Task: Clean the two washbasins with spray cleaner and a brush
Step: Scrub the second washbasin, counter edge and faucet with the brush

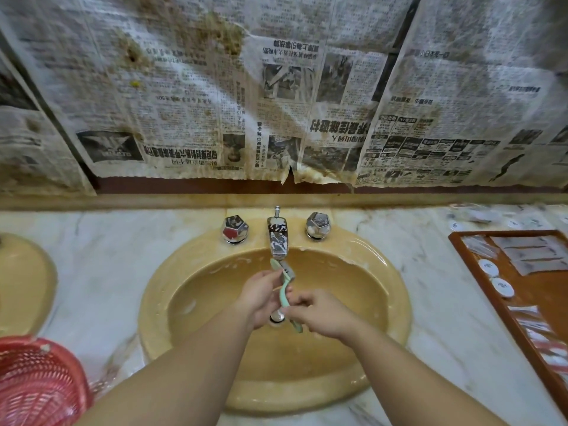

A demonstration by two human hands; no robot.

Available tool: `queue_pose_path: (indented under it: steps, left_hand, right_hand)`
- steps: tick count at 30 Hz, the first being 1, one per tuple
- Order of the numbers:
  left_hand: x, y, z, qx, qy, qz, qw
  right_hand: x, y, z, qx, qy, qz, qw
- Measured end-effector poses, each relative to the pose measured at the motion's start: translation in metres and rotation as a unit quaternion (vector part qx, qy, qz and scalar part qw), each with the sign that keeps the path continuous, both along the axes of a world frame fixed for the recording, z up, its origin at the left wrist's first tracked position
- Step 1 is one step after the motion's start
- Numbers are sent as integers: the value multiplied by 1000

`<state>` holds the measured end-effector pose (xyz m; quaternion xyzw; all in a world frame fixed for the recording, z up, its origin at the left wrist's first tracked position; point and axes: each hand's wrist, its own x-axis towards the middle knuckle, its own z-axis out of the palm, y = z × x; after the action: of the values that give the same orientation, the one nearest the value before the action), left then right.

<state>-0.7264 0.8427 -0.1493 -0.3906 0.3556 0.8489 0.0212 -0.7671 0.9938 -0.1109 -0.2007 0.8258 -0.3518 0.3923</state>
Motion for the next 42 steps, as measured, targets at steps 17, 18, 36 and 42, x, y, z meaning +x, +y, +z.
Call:
queue_pose_path:
  steps: [17,18,36,42]
  left_hand:
    - [-4,-25,-6,-3,0,-54,999]
    - [-2,-27,-6,-6,0,-56,998]
    - [15,-28,1,-21,7,-80,997]
    - [19,-28,1,-29,5,-55,998]
  right_hand:
    - [-144,-73,52,233,329,29,915]
    - [-145,-73,54,233,324,32,916]
    - [-148,-67,40,251,345,138,894]
    - [-70,-49,9,95,497,-63,860]
